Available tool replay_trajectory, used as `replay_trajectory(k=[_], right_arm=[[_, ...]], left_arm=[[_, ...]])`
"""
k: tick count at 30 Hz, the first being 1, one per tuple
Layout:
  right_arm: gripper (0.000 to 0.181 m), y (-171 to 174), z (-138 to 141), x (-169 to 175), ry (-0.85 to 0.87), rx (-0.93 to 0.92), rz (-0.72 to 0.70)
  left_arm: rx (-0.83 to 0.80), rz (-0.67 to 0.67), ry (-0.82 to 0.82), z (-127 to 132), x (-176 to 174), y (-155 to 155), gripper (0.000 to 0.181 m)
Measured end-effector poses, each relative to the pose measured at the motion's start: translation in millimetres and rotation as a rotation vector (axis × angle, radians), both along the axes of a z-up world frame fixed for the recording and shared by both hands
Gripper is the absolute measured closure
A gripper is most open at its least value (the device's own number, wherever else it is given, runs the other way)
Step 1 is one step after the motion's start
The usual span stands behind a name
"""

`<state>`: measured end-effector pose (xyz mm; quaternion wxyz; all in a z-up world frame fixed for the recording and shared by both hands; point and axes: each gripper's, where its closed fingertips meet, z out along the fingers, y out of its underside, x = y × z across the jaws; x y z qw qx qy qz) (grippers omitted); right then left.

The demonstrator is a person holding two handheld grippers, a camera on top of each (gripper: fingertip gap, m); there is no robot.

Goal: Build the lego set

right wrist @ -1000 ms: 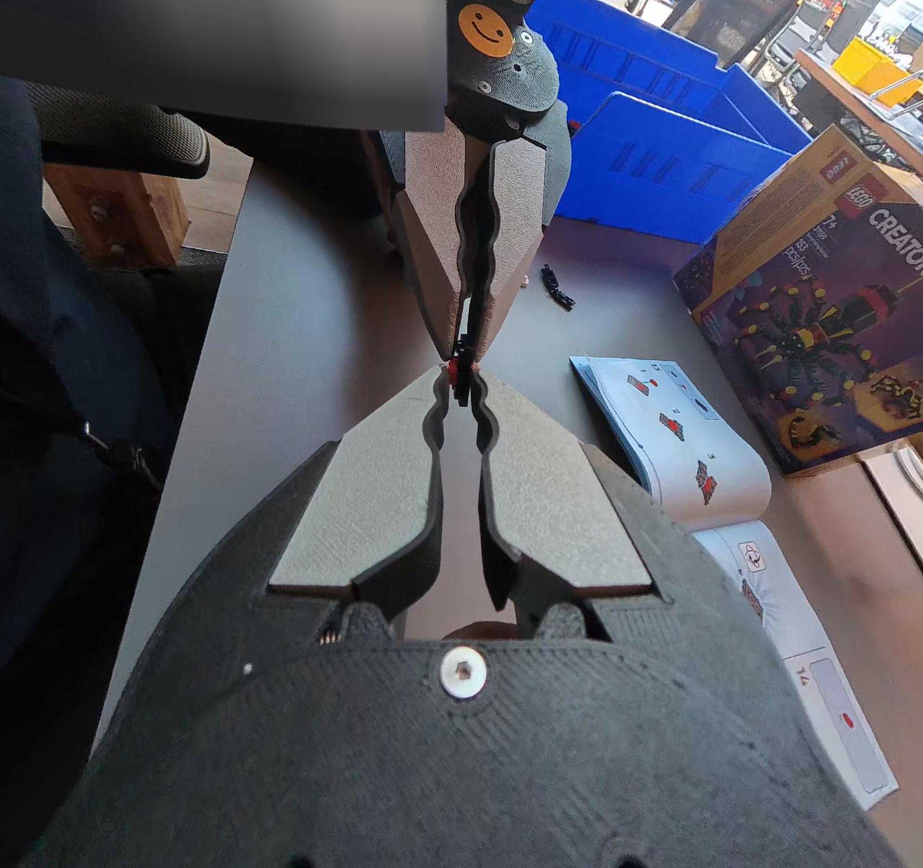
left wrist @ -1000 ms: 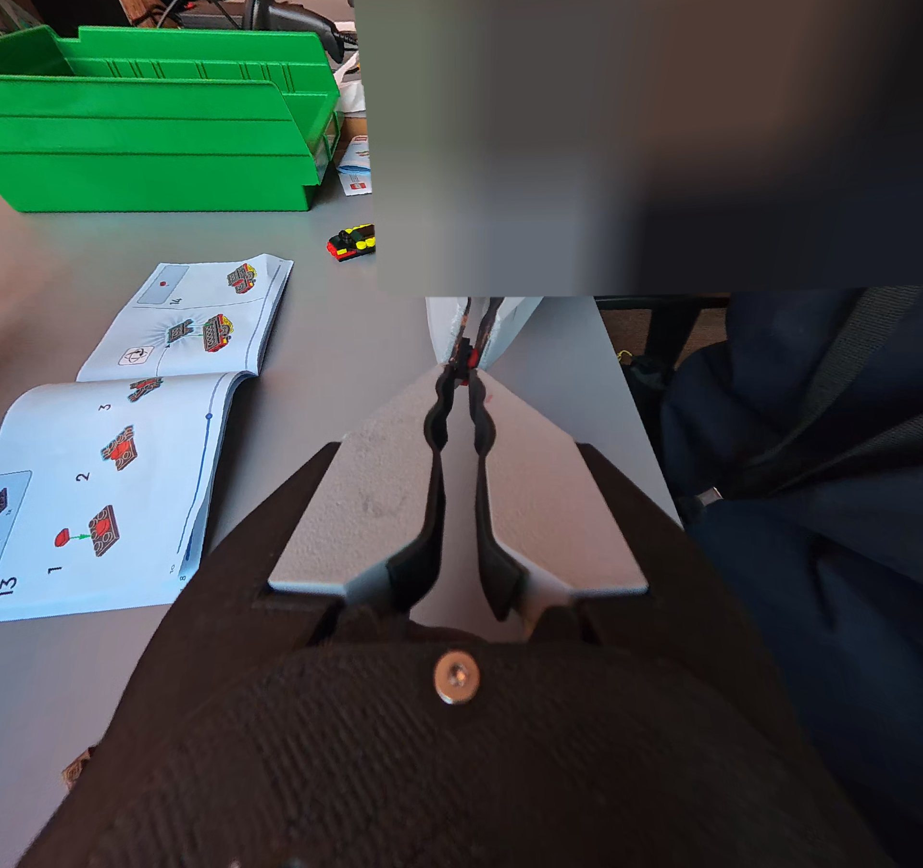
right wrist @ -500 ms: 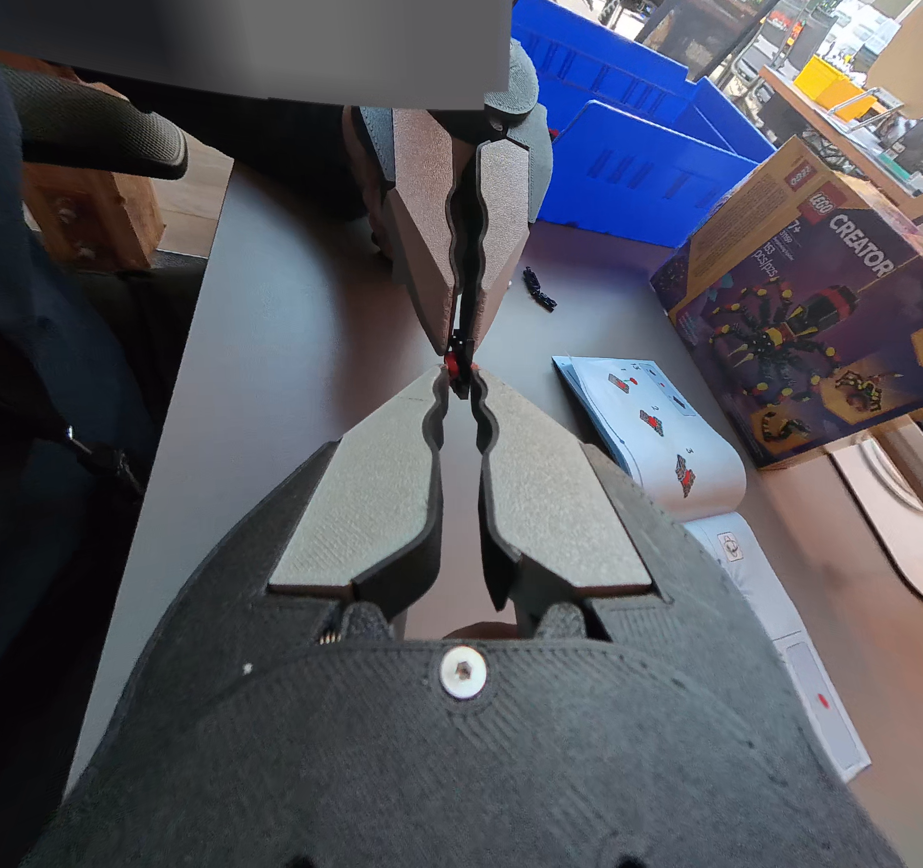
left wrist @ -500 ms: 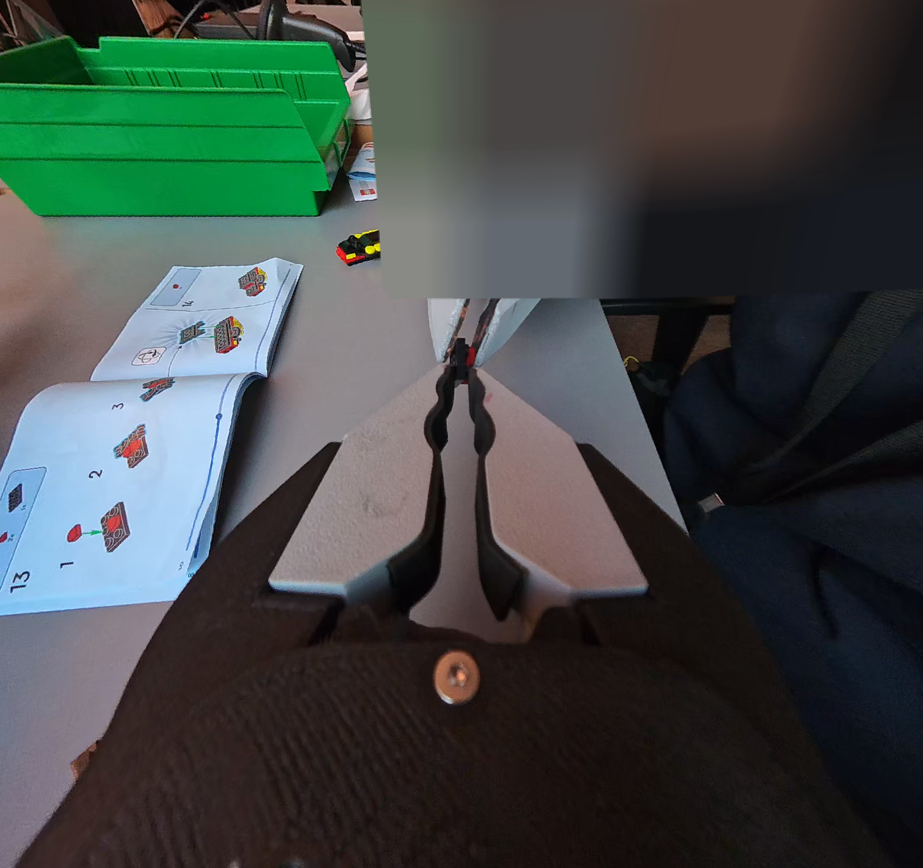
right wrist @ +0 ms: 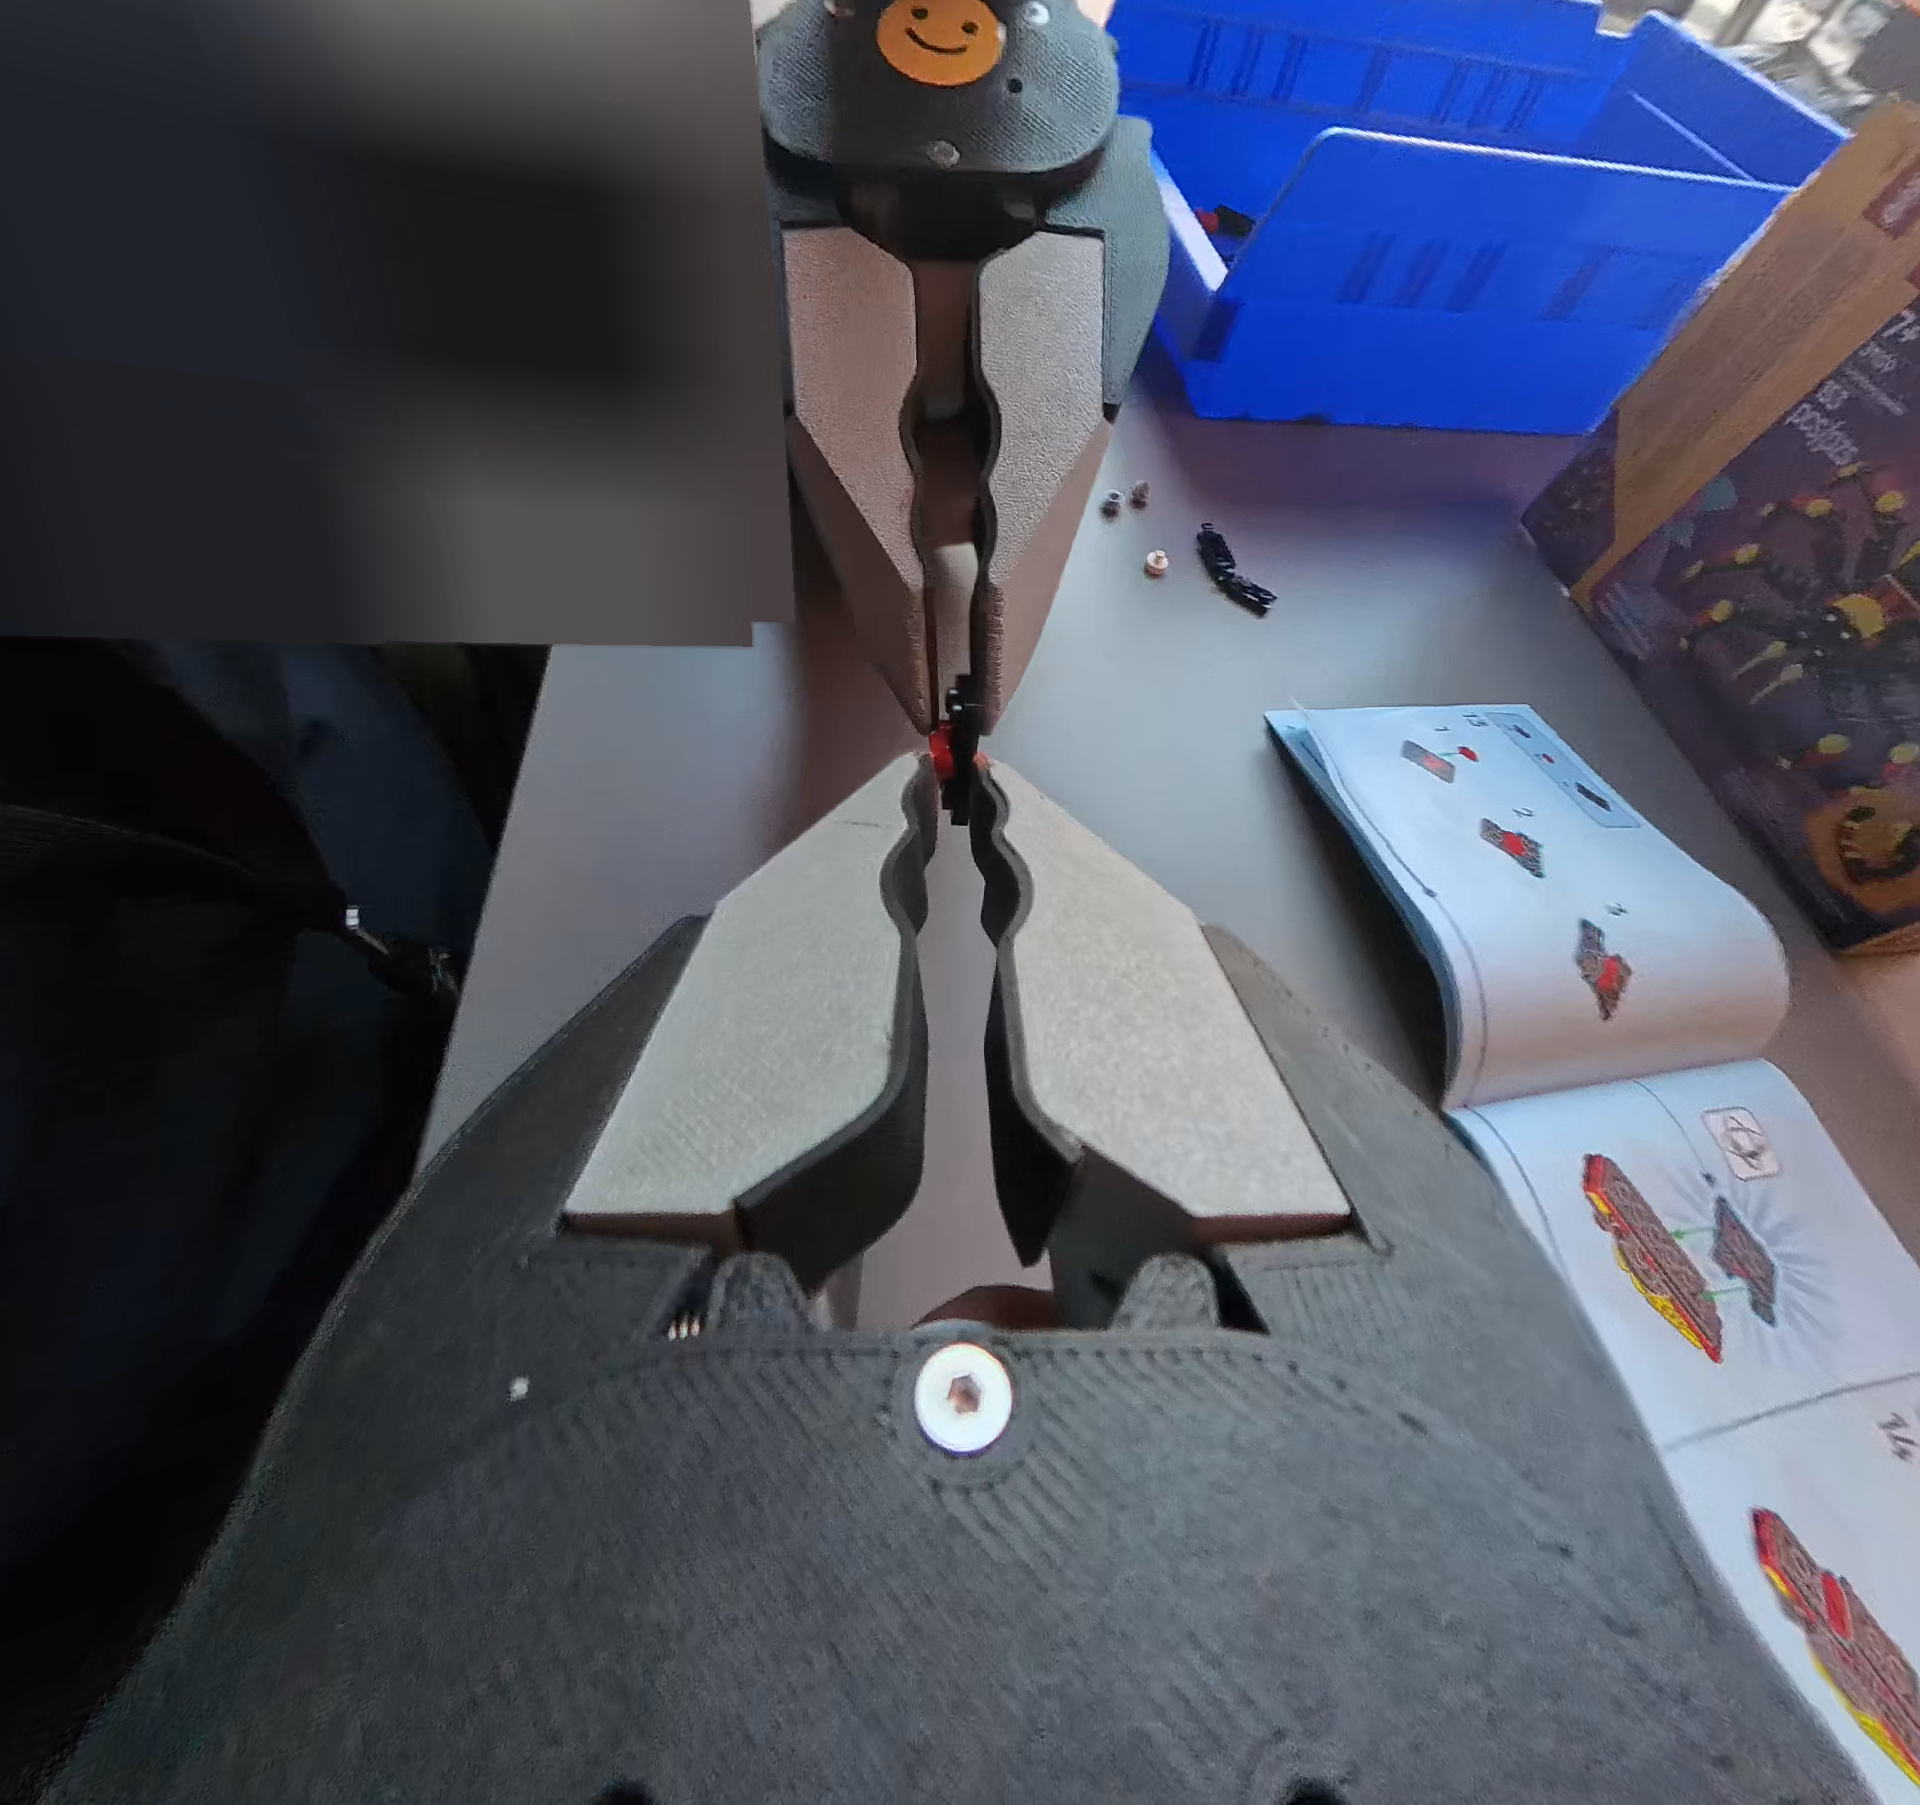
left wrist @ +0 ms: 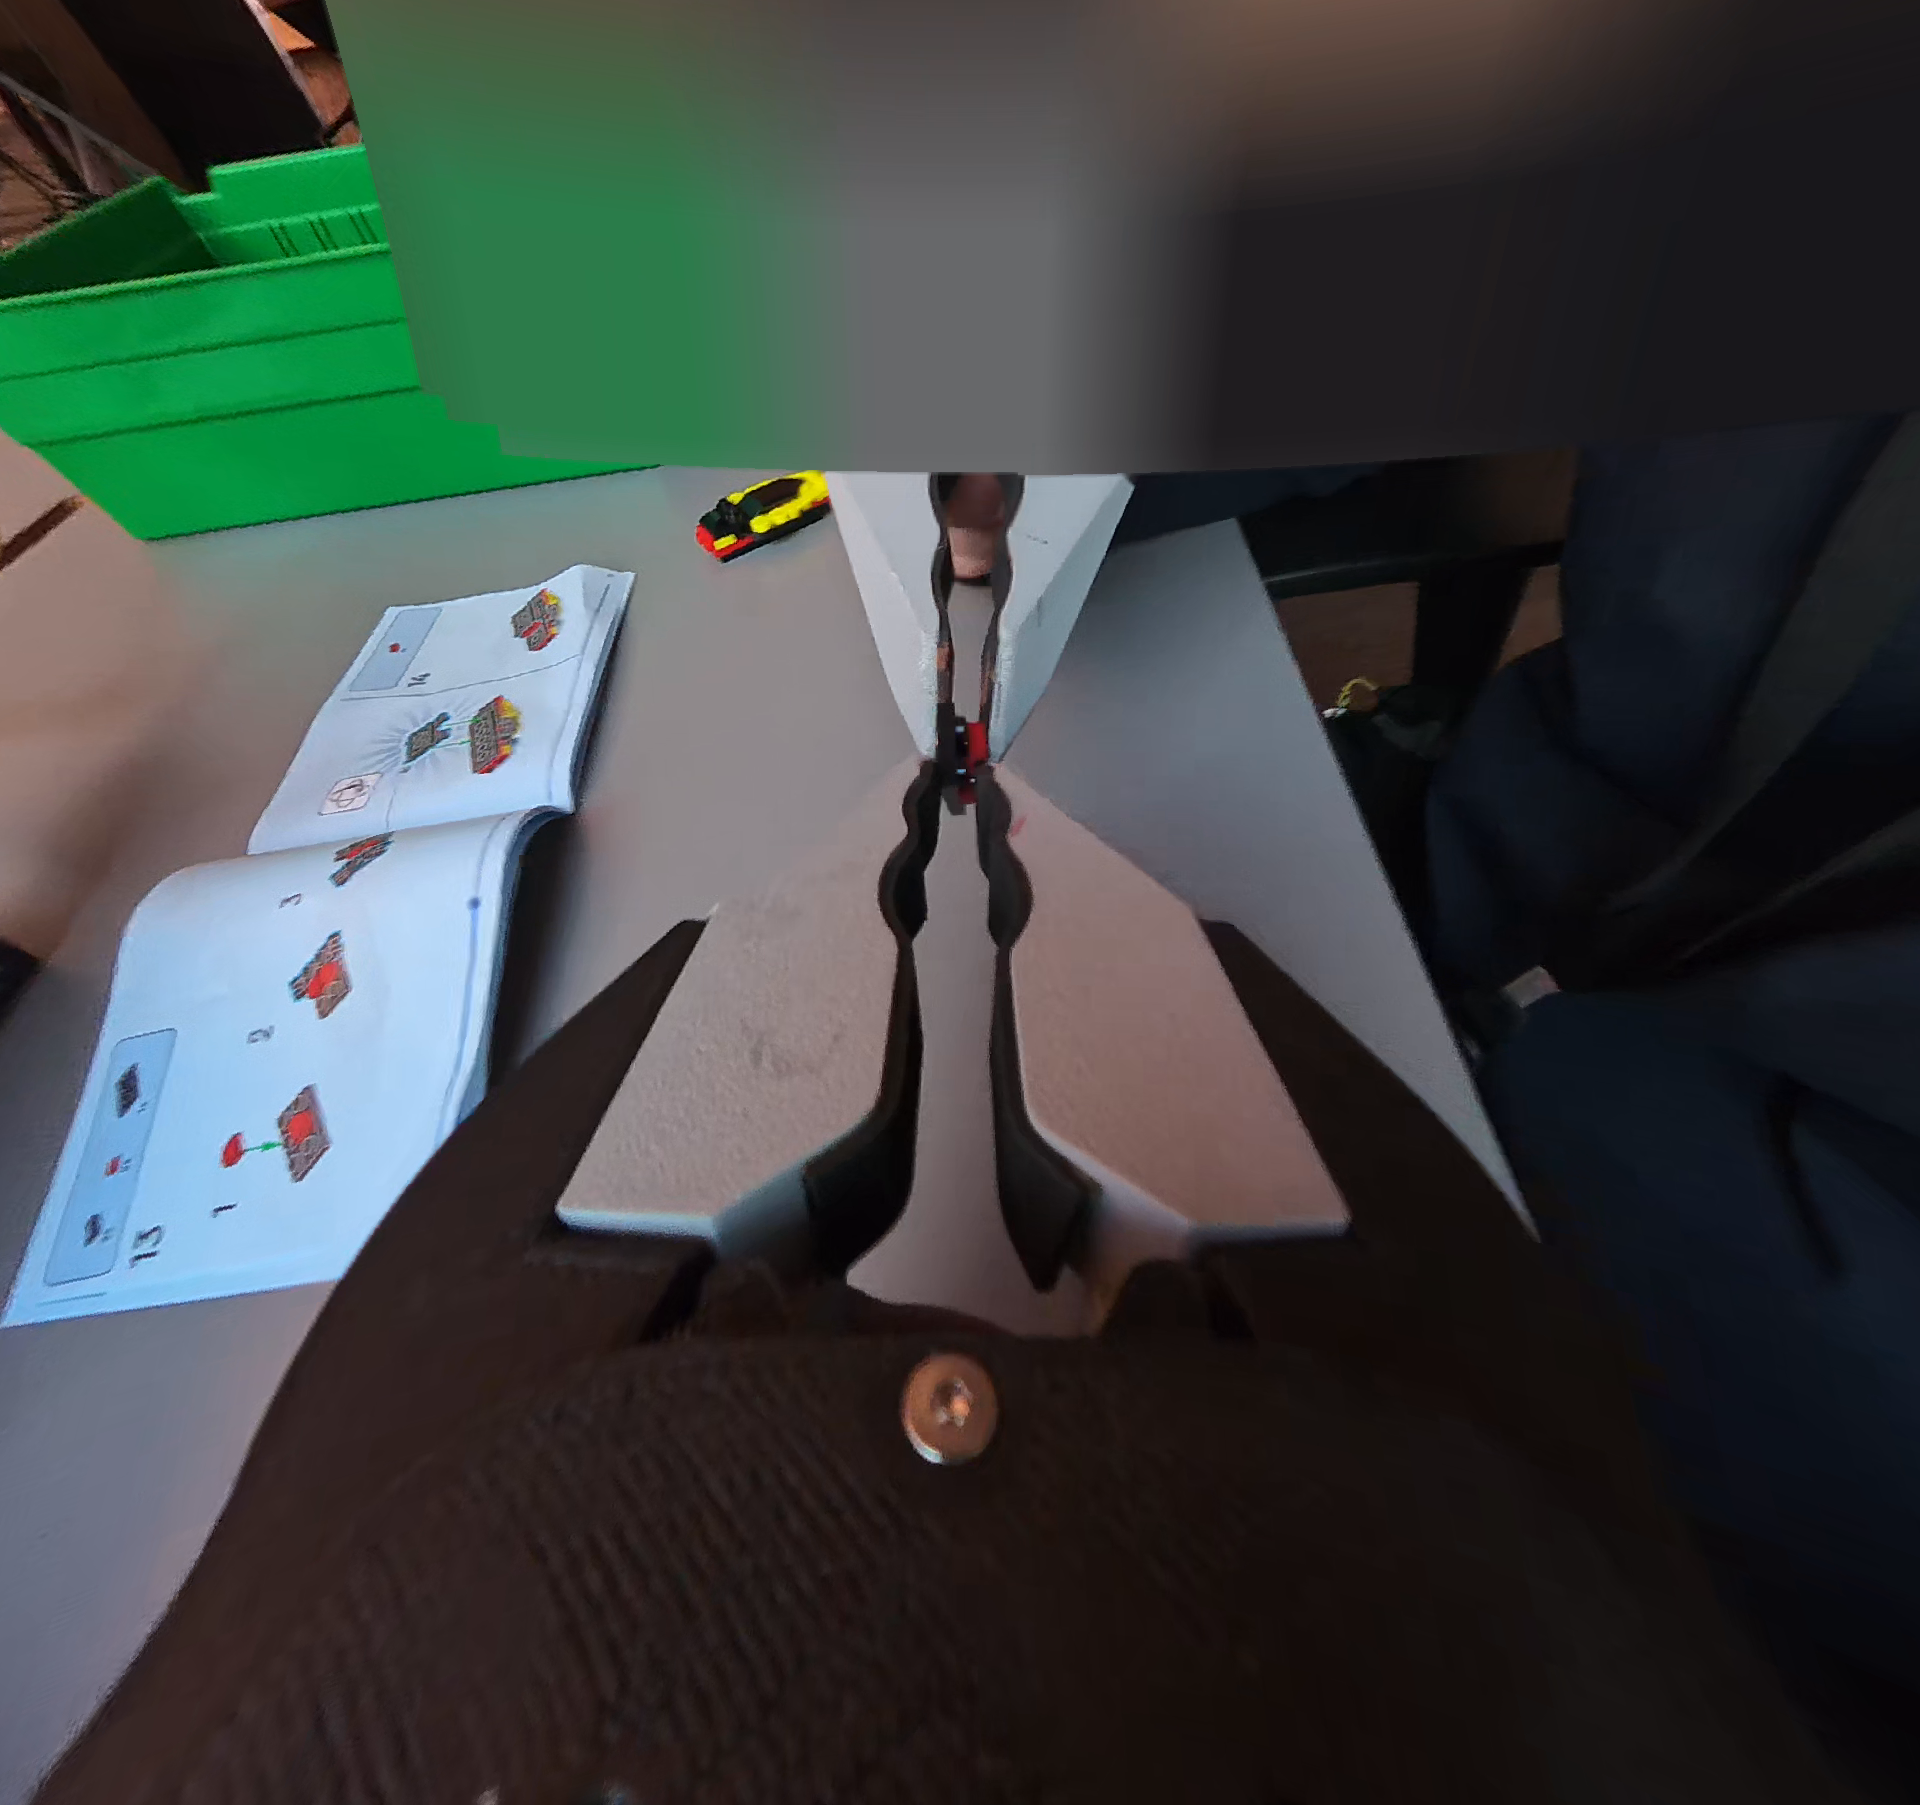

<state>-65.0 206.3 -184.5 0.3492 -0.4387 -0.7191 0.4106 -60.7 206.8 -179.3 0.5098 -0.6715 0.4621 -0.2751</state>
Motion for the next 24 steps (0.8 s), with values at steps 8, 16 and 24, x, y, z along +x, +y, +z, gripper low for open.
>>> replay_trajectory(k=[8, 16, 24], right_arm=[[0.177, 8, -8, -3, -0.032, 0.017, -0.035], [0.176, 15, -11, -6, -0.051, -0.021, -0.08], [0.176, 15, 4, -3, 0.038, -0.014, -0.075]], left_arm=[[0.042, 0.072, 0.068, -7, 1, 10, 0.176], [-0.027, 0.112, 0.055, -11, -2, 17, 0.178], [-0.085, 0.103, -0.08, 2, 0, 16, 0.178]])
